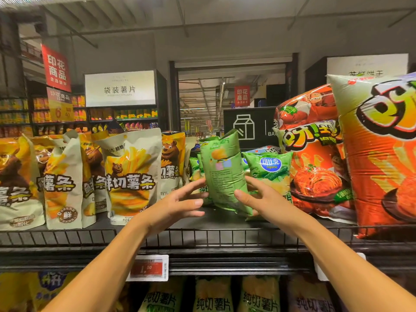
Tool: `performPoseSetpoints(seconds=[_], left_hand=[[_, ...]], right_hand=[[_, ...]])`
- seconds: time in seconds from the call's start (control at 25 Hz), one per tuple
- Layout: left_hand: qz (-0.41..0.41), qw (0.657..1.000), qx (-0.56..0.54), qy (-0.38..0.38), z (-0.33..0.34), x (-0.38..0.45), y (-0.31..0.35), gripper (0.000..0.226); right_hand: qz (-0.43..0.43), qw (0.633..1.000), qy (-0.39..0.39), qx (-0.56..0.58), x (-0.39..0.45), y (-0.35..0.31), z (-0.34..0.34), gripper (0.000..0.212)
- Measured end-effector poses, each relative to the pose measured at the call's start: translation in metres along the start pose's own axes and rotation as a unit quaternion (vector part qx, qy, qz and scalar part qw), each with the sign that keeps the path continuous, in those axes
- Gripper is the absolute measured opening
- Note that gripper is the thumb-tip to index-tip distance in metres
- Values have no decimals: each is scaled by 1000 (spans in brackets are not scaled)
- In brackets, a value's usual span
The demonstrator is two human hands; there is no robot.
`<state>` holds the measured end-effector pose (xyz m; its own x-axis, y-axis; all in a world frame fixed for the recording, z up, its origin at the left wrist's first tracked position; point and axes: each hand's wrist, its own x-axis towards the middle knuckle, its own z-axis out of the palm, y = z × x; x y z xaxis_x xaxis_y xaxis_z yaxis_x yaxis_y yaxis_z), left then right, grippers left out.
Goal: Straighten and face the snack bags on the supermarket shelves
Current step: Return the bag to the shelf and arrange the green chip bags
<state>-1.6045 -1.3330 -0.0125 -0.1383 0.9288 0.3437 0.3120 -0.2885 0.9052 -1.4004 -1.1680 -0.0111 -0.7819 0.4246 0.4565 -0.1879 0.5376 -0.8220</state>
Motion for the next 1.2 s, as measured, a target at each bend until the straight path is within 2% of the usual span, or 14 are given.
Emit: performPoseSetpoints(seconds=[0.04, 0.12, 0.16, 0.24, 0.36, 0.56, 0.72, 0.88, 1.08, 1.2], left_hand=[[0, 1000, -8, 0, 0, 0, 0, 80], [-4, 1000, -23, -2, -1, 1, -1, 92], [-11, 1000, -26, -5, -1, 1, -1, 97], [-33, 999, -12, -15, -2, 2, -2, 100], [-55, 998, 7, -39, -2, 3, -4, 90], [-40, 995, -64, -64, -2, 4, -1, 68], [-34, 994, -99, -35, 0, 5, -2, 67], [-37, 995, -91, 1, 2, 5, -1, 57], [-37, 999, 1, 40, 5, 2, 0, 55], [-39, 998, -1, 50, 5, -1, 3, 49]], right_hand=[[-3, 1000, 2, 13, 0, 0, 0, 57], [-4, 999, 11, 46, 3, 2, -1, 28], [-6, 999, 11, 51, 3, 3, -2, 20], [-11, 999, -15, 37, 4, 6, -2, 17], [-2, 999, -43, 28, 5, 9, -2, 8], [17, 999, -13, 27, 6, 8, -1, 36], [45, 997, -55, -24, -1, -3, 2, 36], [29, 998, -23, -47, 0, 0, 0, 60], [3, 999, -16, -35, -1, -1, 2, 48], [22, 999, -27, -1, -1, -1, 0, 40]])
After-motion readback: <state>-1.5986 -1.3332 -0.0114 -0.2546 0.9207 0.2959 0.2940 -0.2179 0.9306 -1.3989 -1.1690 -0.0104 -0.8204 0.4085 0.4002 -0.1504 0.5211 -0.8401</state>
